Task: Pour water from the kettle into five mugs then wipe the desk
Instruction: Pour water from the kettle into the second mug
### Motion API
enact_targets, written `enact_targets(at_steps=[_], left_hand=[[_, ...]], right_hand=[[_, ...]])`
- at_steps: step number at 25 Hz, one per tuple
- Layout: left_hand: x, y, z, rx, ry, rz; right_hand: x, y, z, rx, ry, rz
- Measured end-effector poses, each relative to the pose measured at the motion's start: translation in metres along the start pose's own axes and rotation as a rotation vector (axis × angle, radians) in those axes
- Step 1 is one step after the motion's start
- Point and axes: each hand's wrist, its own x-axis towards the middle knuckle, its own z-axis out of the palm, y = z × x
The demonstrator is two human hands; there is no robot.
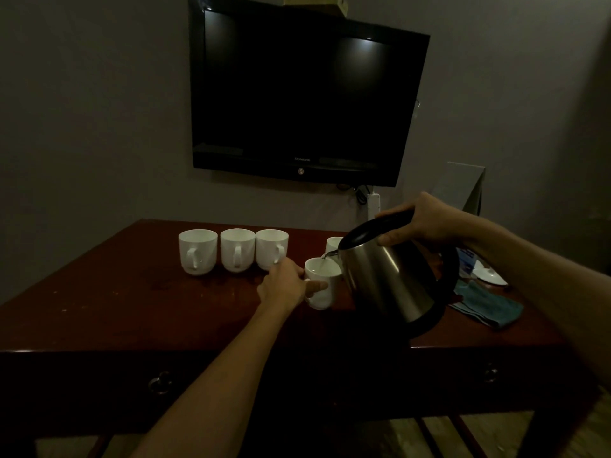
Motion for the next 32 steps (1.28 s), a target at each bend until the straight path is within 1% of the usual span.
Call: enact_targets(at_steps=[11,21,32], left_hand=[[-0.004,0.004,-0.002,-0.003,0.001,-0.018],[-0.003,0.002,-0.001,0.004,0.012,-0.001],[-0.002,0.002,0.001,0.004,0.029,-0.002]], right_hand=[[-0.002,-0.002,0.000,0.001,-0.003,0.012],[-0.001,-0.010,0.001,-0.001,-0.002,0.000],[0.000,-0.004,0.001,0.000,-0.004,0.009]])
